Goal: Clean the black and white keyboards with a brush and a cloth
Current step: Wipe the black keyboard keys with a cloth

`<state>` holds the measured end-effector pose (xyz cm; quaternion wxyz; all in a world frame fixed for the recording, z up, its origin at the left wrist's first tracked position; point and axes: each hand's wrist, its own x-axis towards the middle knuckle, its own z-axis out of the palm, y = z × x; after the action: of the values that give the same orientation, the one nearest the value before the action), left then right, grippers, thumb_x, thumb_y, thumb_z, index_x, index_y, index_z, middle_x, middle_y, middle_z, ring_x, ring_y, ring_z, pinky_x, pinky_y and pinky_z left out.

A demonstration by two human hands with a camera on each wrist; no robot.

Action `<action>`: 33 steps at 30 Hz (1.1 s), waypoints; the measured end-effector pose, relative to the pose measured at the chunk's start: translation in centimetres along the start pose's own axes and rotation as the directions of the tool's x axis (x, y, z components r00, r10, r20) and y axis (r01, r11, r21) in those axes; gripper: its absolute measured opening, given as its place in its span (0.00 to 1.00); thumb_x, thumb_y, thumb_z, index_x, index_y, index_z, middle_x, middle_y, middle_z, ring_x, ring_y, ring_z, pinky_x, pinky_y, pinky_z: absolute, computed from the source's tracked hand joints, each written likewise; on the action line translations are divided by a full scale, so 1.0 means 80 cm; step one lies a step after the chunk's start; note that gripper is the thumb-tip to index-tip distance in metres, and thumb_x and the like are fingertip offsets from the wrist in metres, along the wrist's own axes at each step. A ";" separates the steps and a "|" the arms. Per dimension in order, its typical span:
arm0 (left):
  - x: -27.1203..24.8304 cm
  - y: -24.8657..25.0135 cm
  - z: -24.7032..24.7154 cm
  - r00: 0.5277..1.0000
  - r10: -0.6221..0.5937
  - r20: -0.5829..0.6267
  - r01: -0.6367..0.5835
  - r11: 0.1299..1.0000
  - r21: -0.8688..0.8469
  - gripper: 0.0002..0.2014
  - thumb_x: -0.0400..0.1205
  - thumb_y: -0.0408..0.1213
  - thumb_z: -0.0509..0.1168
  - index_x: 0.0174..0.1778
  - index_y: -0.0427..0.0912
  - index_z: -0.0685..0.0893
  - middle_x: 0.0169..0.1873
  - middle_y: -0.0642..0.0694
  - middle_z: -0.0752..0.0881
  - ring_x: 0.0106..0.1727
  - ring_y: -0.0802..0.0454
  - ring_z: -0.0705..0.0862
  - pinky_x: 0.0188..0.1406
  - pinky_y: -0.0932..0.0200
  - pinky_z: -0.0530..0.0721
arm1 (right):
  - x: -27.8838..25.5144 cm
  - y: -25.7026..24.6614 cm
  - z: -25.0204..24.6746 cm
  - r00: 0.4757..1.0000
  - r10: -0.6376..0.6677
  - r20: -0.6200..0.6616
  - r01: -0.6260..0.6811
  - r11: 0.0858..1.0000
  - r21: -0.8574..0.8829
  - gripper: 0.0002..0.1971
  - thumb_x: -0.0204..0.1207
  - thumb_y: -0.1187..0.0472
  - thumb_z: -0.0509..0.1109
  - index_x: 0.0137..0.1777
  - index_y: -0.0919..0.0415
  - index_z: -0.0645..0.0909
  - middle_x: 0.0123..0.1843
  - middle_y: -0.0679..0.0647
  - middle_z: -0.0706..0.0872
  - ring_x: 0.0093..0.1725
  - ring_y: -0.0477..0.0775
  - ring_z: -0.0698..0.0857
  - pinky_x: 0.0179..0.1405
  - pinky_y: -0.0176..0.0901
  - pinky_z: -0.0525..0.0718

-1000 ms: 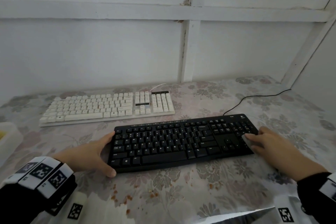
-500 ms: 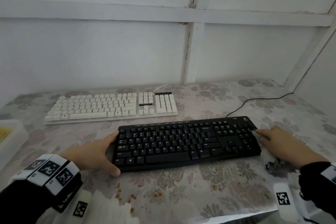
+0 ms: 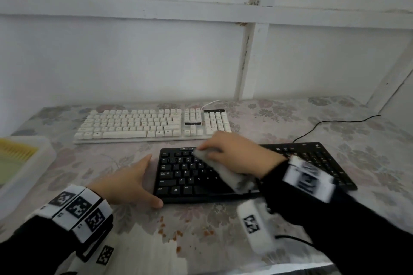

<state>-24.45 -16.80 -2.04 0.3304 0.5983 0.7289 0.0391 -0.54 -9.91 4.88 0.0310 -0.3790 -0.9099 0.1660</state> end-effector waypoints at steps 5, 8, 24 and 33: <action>-0.003 0.005 -0.005 1.000 -0.002 -0.031 0.004 0.999 0.037 0.65 0.63 0.46 0.82 0.83 0.48 0.38 0.80 0.48 0.62 0.77 0.51 0.66 0.71 0.59 0.69 | 0.101 -0.071 0.045 0.983 -0.154 0.097 0.169 0.971 -0.170 0.15 0.85 0.51 0.57 0.66 0.50 0.80 0.59 0.54 0.77 0.56 0.61 0.75 0.56 0.53 0.77; -0.003 0.000 -0.006 0.999 -0.003 -0.047 0.005 0.999 0.048 0.67 0.61 0.50 0.83 0.83 0.46 0.38 0.83 0.47 0.55 0.80 0.49 0.61 0.75 0.56 0.66 | 0.118 -0.082 0.059 0.952 -0.089 0.295 0.182 0.935 -0.306 0.16 0.85 0.52 0.58 0.68 0.50 0.78 0.62 0.53 0.75 0.58 0.60 0.74 0.57 0.51 0.77; -0.002 -0.017 -0.009 0.991 0.109 0.083 -0.108 0.994 -0.018 0.72 0.60 0.47 0.84 0.81 0.49 0.29 0.81 0.58 0.51 0.82 0.55 0.55 0.77 0.61 0.61 | 0.039 -0.077 0.061 0.870 -0.399 0.290 0.415 0.910 0.006 0.23 0.77 0.60 0.70 0.72 0.52 0.77 0.66 0.52 0.73 0.61 0.53 0.75 0.60 0.42 0.74; 0.015 -0.001 -0.009 0.952 0.275 0.132 -0.245 0.948 -0.205 0.53 0.64 0.35 0.83 0.72 0.68 0.52 0.66 0.65 0.71 0.62 0.82 0.73 0.56 0.74 0.79 | 0.003 -0.070 0.093 0.966 -0.207 0.156 0.248 0.914 -0.322 0.28 0.81 0.59 0.64 0.79 0.61 0.61 0.70 0.60 0.66 0.60 0.69 0.73 0.46 0.58 0.80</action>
<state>-24.97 -15.50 -1.99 0.4338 0.6572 0.6078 0.1023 -5.87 -15.51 -0.28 -0.0697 -0.2594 -0.9629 0.0246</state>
